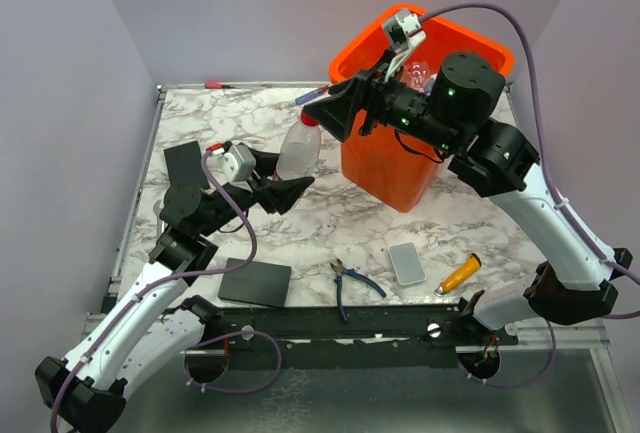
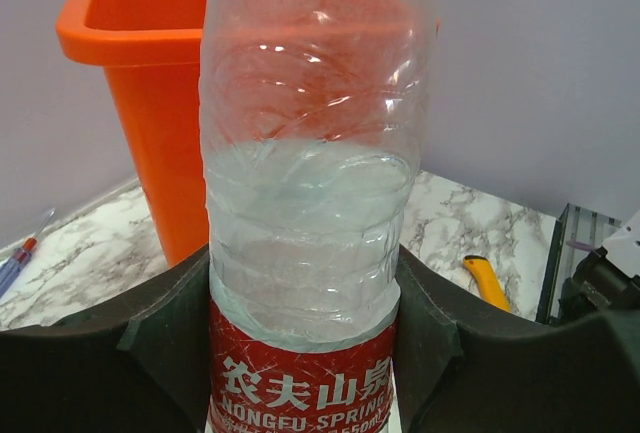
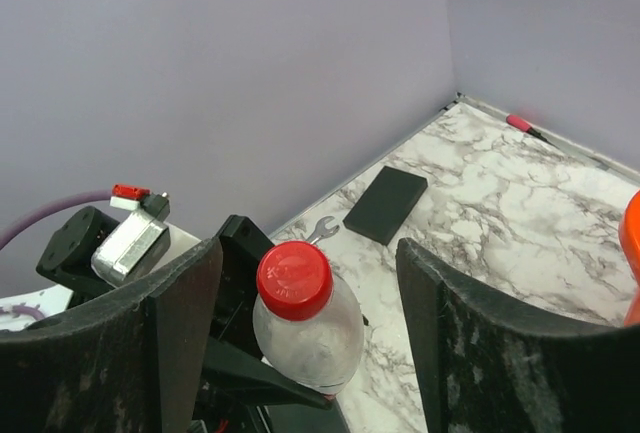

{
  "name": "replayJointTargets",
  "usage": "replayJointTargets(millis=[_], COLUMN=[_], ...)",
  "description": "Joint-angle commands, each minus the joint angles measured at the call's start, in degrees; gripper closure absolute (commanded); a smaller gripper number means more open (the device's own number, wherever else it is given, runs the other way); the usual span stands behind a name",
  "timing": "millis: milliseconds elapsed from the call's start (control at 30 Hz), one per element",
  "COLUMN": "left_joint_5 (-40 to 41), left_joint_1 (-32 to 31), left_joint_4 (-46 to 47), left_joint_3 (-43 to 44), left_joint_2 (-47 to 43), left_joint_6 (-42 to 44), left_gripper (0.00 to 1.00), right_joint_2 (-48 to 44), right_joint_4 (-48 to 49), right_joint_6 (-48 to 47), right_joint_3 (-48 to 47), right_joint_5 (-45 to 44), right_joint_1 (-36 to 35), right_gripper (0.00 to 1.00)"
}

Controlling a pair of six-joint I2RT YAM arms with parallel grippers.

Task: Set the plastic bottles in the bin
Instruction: Pick up the plastic bottle at the center of the board.

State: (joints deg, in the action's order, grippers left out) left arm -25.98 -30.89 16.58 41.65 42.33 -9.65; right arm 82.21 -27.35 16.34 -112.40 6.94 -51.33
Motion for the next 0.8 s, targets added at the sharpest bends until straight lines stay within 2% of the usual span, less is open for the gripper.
replayJointTargets(millis=[0, 167, 333, 400, 567, 633, 700, 733, 767], left_joint_5=[-1.37, -0.81, 0.22, 0.24, 0.39, 0.52, 1.44, 2.72, 4.69], left_joint_1=[-0.48, -0.56, -0.66, -0.65, -0.8, -0.75, -0.85, -0.79, -0.78], left_joint_4=[3.5, 4.78, 5.16, 5.45, 5.65, 5.75, 5.75, 5.75, 5.79], left_joint_3=[-2.24, -2.71, -3.04, -3.02, -3.17, -3.24, -3.2, -3.33, -3.54], left_joint_2=[-0.67, -0.99, -1.49, -1.67, -1.95, -1.86, -1.97, -2.2, -2.43], left_joint_6=[1.26, 0.84, 0.65, 0.24, -0.19, -0.51, -1.3, -1.93, -2.82], left_gripper=[0.43, 0.43, 0.43, 0.43, 0.42, 0.39, 0.29, 0.21, 0.05], right_joint_2=[1.4, 3.54, 2.78, 2.39, 0.2, 0.08, -0.04, -0.22, -0.54], right_joint_4=[2.39, 0.24, 1.71, 1.92, 4.77, 5.05, 5.07, 5.11, 5.04], right_joint_6=[1.25, 2.16, 2.4, 2.66, 3.13, 3.29, 3.42, 3.5, 3.43], right_joint_3=[-0.2, -1.02, 2.94, 4.34, 7.98, 8.31, 8.16, 8.09, 8.01], right_joint_5=[1.53, 3.48, 2.92, 1.92, 1.21, 1.51, 2.04, 1.98, 1.65], right_joint_1=[-0.35, -0.35, -0.35, -0.35, -0.35, -0.35, -0.35, -0.35, -0.35], right_gripper=[0.29, 0.29, 0.27, 0.31, 0.56, 0.68, 0.84, 0.96, 0.99])
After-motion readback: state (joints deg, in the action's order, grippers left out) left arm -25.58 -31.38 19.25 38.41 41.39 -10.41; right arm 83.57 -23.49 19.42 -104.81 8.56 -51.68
